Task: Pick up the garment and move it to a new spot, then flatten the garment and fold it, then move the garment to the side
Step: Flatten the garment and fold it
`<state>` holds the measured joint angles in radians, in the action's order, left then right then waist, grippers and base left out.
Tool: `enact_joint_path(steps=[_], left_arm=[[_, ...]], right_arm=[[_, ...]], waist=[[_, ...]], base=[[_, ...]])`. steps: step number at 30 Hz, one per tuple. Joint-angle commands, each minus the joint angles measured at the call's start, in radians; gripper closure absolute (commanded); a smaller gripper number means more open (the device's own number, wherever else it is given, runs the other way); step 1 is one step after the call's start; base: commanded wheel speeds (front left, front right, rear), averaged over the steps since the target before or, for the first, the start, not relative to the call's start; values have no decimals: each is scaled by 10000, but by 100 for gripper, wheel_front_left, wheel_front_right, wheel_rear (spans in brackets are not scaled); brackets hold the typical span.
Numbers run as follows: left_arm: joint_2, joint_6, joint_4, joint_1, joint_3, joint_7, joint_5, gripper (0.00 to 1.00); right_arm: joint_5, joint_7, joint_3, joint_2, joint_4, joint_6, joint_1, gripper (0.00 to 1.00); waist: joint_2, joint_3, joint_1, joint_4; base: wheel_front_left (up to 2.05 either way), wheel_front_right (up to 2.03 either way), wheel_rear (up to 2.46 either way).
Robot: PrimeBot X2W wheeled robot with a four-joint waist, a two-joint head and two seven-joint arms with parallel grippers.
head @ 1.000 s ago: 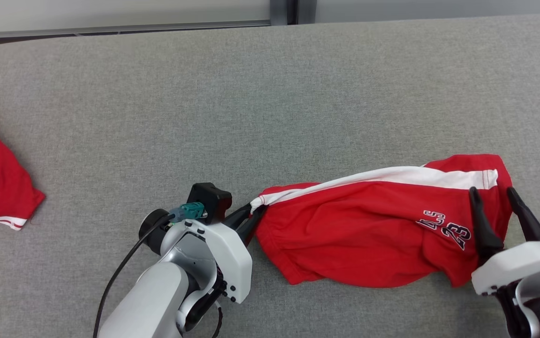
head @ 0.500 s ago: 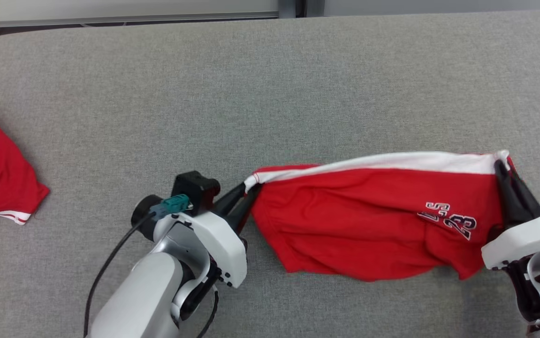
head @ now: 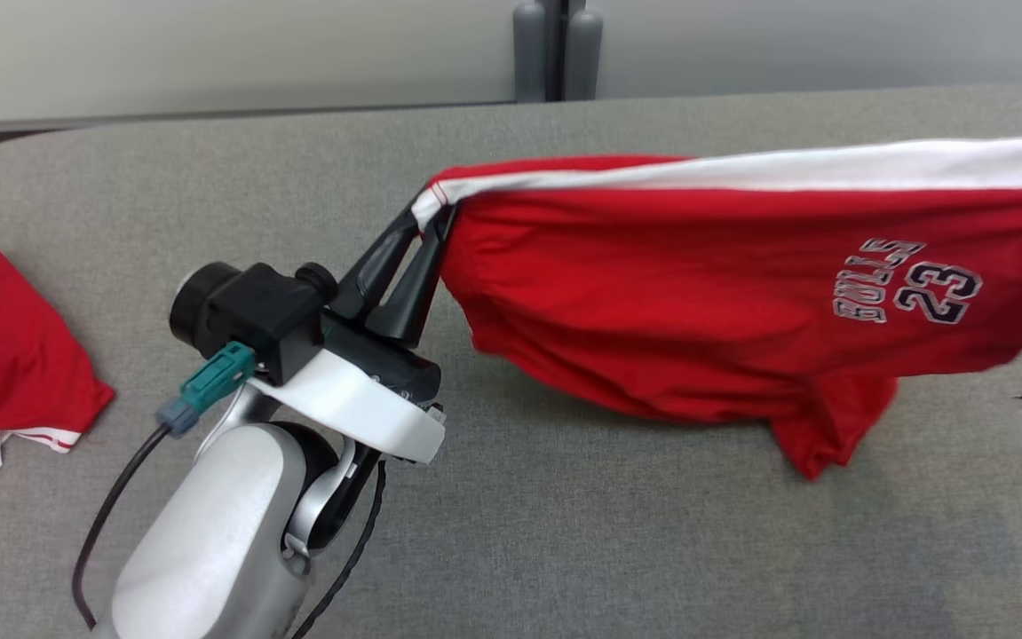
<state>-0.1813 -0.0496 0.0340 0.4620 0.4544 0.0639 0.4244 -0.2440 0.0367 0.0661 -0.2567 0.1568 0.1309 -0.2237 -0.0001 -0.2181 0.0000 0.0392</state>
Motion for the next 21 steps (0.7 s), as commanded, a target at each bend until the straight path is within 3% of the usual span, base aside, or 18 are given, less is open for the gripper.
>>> enact_joint_path(steps=[1,6,13,21], left_arm=[[-81,147,-442,231,-96,183,-152,100],[-207,347,-1462,304,-242,263,-341,100],[-352,484,-1981,569,-439,102,-309,100],[-188,-109,-576,2791,-666,194,-73,100]], right_arm=[[120,97,148,-171,616,-3,-92,100],[131,-187,368,-248,1710,-5,-97,100],[-96,-486,276,-91,1803,-3,-369,100],[-275,-675,-179,-314,1098,-3,-2740,100]], waist=[[0,403,0,-30],[0,727,0,-70],[0,573,0,-140],[0,-985,0,-42]], base=[[0,0,0],[0,0,0],[0,0,0],[0,0,0]])
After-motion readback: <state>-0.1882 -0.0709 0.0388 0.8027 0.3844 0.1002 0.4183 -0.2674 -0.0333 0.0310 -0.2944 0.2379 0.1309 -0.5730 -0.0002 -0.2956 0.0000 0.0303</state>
